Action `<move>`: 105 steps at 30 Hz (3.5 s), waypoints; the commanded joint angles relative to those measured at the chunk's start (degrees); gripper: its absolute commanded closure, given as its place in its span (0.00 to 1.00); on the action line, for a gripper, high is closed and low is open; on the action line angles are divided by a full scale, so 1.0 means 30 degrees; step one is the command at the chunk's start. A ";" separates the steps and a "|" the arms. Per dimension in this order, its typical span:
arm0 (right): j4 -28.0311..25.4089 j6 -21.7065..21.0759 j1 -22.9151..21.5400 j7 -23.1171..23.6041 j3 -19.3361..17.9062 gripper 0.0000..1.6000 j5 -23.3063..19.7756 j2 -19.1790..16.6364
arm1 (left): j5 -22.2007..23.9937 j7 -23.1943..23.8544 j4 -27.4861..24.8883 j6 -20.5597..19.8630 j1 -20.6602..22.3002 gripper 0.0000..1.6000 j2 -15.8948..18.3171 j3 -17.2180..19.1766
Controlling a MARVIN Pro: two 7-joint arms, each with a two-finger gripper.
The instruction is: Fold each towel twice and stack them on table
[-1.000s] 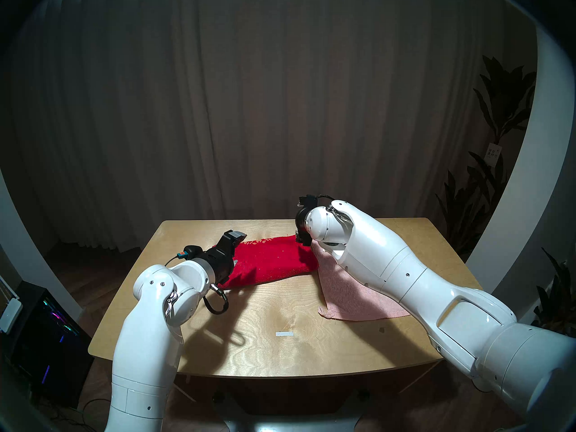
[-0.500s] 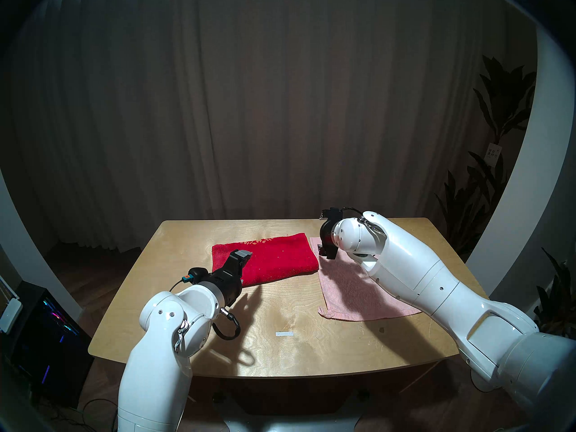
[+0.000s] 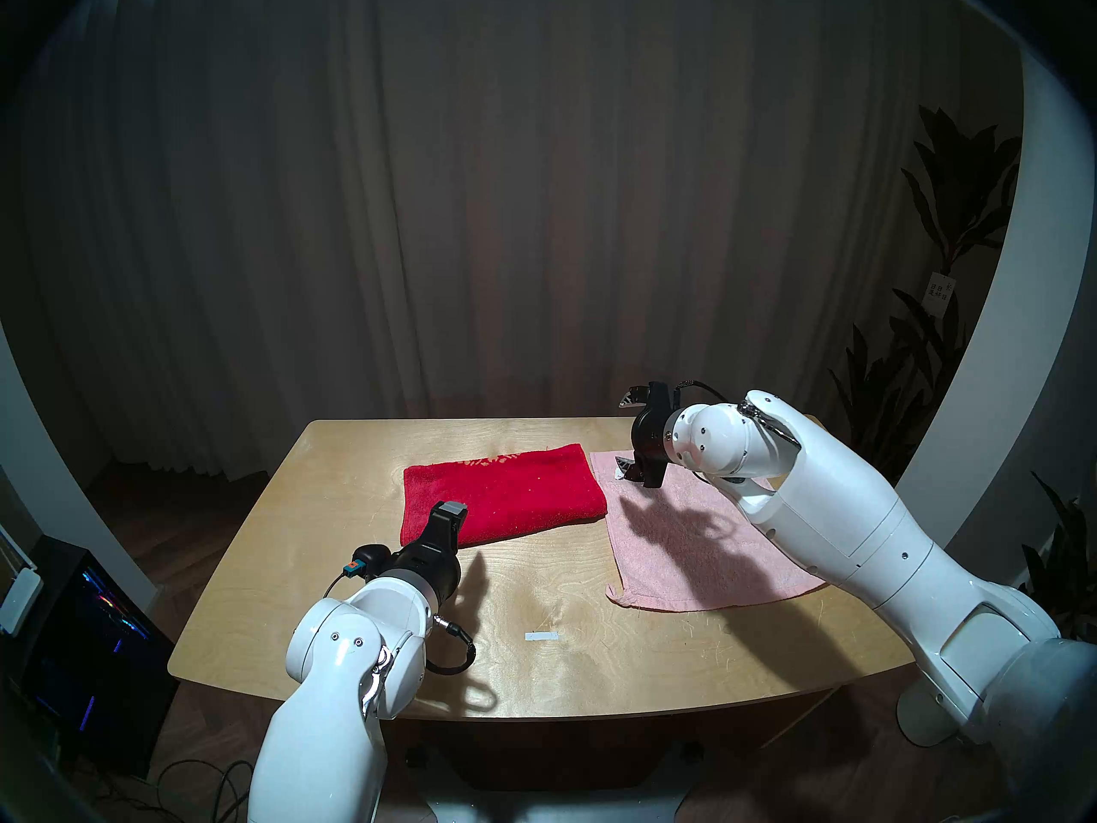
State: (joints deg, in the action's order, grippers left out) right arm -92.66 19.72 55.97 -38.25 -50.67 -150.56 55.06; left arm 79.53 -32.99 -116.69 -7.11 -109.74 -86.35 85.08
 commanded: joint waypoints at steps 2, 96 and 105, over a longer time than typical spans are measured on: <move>-0.2573 -0.1355 0.1399 -0.0267 -0.1218 0.00 -0.1984 -0.1403 | -0.2739 -0.0240 0.0551 0.2732 0.0815 0.00 -0.0915 -0.0376; -0.6134 0.4831 0.3920 0.3042 -0.2096 0.00 -0.1753 -0.0402 | -0.0288 0.0014 0.3949 0.0190 0.1537 1.00 0.3257 0.2489; -0.6459 0.5902 0.4071 0.3064 -0.1776 0.00 -0.1450 -0.0454 | -0.1536 0.0714 0.3639 -0.0298 0.2234 1.00 0.4167 0.2138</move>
State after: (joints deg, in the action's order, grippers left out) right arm -110.34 35.38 68.85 -29.61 -55.70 -155.78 53.20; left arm 77.54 -32.69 -103.78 -7.34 -104.57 -76.80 92.00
